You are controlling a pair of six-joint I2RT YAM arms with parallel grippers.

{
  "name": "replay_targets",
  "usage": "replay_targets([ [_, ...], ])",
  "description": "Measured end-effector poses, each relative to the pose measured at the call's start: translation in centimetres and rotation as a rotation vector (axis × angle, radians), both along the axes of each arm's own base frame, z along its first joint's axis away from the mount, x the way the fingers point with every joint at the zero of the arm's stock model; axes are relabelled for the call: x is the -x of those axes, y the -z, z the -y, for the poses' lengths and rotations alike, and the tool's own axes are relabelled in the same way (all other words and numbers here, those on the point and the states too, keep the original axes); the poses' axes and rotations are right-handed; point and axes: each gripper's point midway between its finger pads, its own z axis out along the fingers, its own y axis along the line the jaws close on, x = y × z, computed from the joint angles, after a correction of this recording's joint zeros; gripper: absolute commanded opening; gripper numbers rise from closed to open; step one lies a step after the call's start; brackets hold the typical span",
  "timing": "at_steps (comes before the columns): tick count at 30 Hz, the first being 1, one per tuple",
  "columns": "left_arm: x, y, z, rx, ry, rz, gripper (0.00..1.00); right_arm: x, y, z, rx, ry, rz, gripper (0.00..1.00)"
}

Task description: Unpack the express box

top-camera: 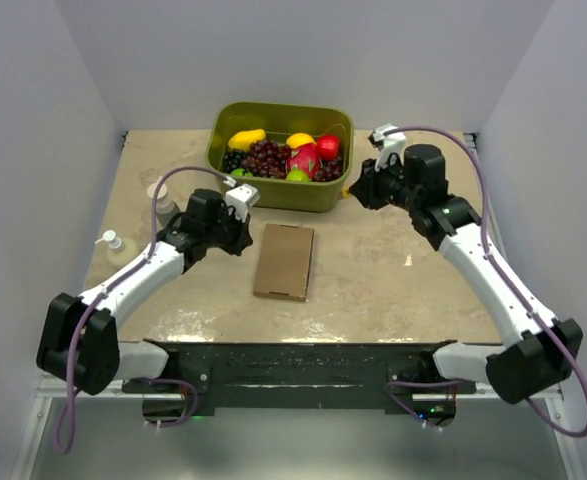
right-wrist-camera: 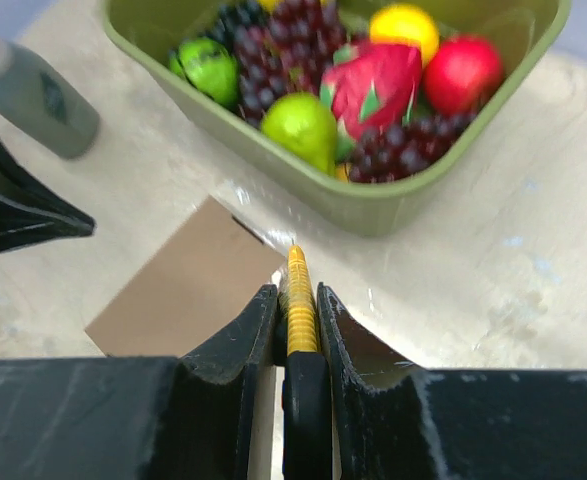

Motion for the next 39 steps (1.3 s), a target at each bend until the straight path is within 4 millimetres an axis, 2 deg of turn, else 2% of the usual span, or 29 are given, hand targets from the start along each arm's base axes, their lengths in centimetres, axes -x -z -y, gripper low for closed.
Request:
replay_targets([
  [3, 0.6, 3.3, -1.5, -0.058, -0.069, -0.111, 0.00, -0.7, 4.8, 0.0, 0.064, 0.023, -0.112, 0.00],
  [5, 0.6, 4.7, -2.2, -0.074, -0.120, -0.169, 0.00, -0.3, 7.8, 0.2, 0.113, 0.030, -0.181, 0.00],
  [7, 0.8, 5.9, -2.6, -0.079, -0.154, -0.218, 0.00, 0.3, 9.6, 0.1, 0.150, 0.022, -0.234, 0.00],
  [12, 2.5, 8.7, -2.5, -0.069, -0.148, -0.333, 0.00, 1.5, 11.4, -2.3, 0.217, -0.035, -0.257, 0.00],
  [18, 6.4, 11.6, -1.8, -0.027, -0.066, -0.464, 0.00, 2.5, 15.0, -5.8, 0.305, -0.110, -0.306, 0.00],
  [21, 8.2, 12.3, -1.3, 0.013, -0.028, -0.516, 0.00, 1.6, 17.4, -6.5, 0.371, -0.109, -0.344, 0.00],
  [24, 9.7, 12.2, -0.6, 0.068, 0.020, -0.533, 0.02, 0.3, 19.0, -6.7, 0.434, -0.096, -0.361, 0.00],
  [27, 11.2, 11.8, 0.4, 0.110, 0.087, -0.536, 0.06, -0.9, 19.2, -7.5, 0.452, -0.096, -0.351, 0.00],
  [29, 12.3, 11.1, 1.8, 0.136, 0.165, -0.524, 0.09, -1.5, 18.8, -8.3, 0.452, -0.107, -0.330, 0.00],
  [33, 14.2, 9.5, 4.7, 0.181, 0.339, -0.488, 0.13, -1.4, 17.4, -11.1, 0.438, -0.165, -0.283, 0.00],
  [36, 14.7, 8.6, 5.5, 0.203, 0.406, -0.475, 0.16, -0.9, 16.5, -13.4, 0.420, -0.215, -0.258, 0.00],
  [39, 14.3, 7.7, 5.6, 0.207, 0.434, -0.460, 0.23, -0.5, 16.3, -14.3, 0.423, -0.239, -0.248, 0.00],
])
